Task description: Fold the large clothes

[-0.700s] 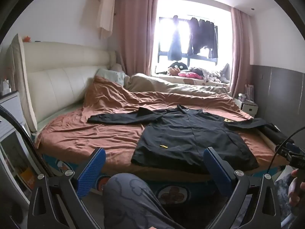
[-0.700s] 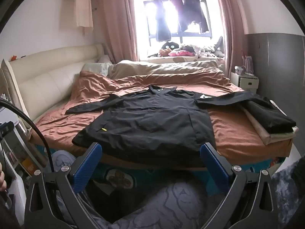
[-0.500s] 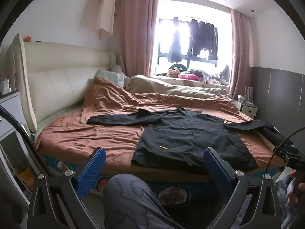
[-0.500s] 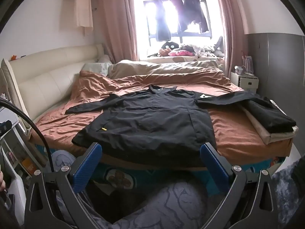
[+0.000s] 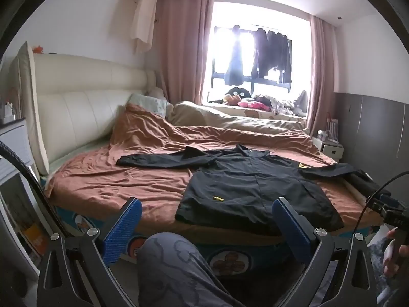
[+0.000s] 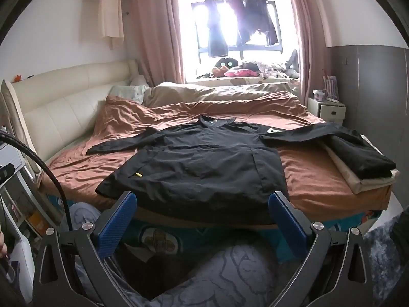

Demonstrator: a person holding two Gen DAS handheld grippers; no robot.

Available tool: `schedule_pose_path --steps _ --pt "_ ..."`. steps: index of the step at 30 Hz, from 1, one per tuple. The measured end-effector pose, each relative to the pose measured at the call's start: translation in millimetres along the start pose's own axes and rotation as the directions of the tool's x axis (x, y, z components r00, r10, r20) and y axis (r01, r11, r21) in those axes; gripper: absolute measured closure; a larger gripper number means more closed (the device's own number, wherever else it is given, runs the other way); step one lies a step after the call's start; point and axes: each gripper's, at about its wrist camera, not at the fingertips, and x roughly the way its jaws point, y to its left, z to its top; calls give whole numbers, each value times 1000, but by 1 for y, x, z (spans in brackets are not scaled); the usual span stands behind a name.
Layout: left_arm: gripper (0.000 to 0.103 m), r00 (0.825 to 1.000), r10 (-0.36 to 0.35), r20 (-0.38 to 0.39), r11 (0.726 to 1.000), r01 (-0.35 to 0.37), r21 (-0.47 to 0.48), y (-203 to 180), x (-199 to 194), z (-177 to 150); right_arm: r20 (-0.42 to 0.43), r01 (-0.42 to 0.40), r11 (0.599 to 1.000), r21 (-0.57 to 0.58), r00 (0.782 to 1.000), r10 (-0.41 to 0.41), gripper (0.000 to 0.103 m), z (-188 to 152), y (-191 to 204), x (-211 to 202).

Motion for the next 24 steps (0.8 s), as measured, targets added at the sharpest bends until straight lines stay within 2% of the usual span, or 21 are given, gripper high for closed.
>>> schedule_pose_path --steps 24 --pt "0 1000 -15 1 1000 15 4 -4 -4 -1 12 20 1000 -22 1000 -20 0 -1 3 -1"
